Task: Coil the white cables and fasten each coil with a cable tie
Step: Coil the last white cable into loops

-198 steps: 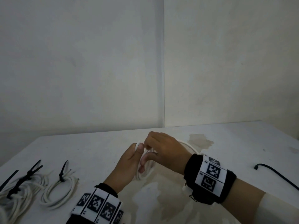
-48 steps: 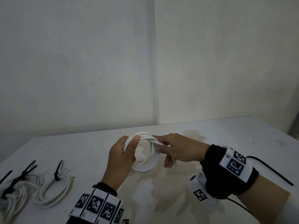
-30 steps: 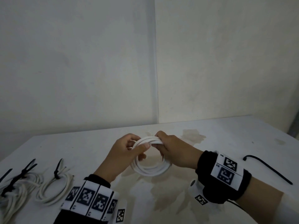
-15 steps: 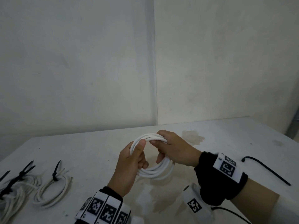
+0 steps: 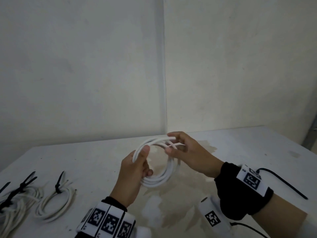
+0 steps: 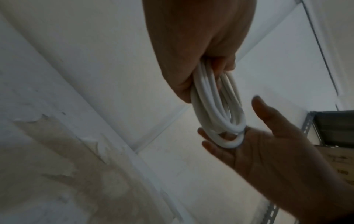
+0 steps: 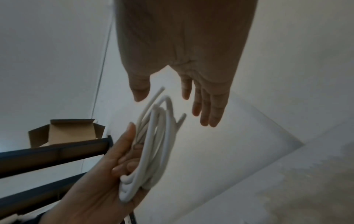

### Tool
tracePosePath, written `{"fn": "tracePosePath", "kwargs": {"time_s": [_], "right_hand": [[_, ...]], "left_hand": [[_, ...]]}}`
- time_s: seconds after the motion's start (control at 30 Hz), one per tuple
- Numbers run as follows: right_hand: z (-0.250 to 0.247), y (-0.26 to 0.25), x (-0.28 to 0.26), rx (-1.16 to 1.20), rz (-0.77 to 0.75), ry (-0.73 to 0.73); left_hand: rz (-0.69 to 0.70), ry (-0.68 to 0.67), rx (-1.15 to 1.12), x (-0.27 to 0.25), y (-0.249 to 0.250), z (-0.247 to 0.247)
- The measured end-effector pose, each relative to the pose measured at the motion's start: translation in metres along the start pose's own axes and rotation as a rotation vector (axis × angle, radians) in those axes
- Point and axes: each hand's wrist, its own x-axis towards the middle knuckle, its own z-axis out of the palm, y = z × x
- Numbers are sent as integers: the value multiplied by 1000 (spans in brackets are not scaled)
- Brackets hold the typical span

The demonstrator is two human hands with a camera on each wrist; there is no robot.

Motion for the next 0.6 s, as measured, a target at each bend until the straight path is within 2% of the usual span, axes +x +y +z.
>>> {"fn": "tracePosePath", "kwargs": {"time_s": [0.13,0.27,0.4,0.5,0.6], "right_hand": [[0,7,-6,143,134,-35],[7,6,-8,168,49,-19],[14,7,-6,64,-36,62],[14,7,-5,54,-39,76],[11,8,-6,117,20,14]], "left_hand": [[27,72,-61,3,5,-6],[34,73,-55,3,3,-8],[22,26,-46,1,0,-9],[20,23,-30,-1,-1,-11],[20,16,24,0,-1,-12]]}}
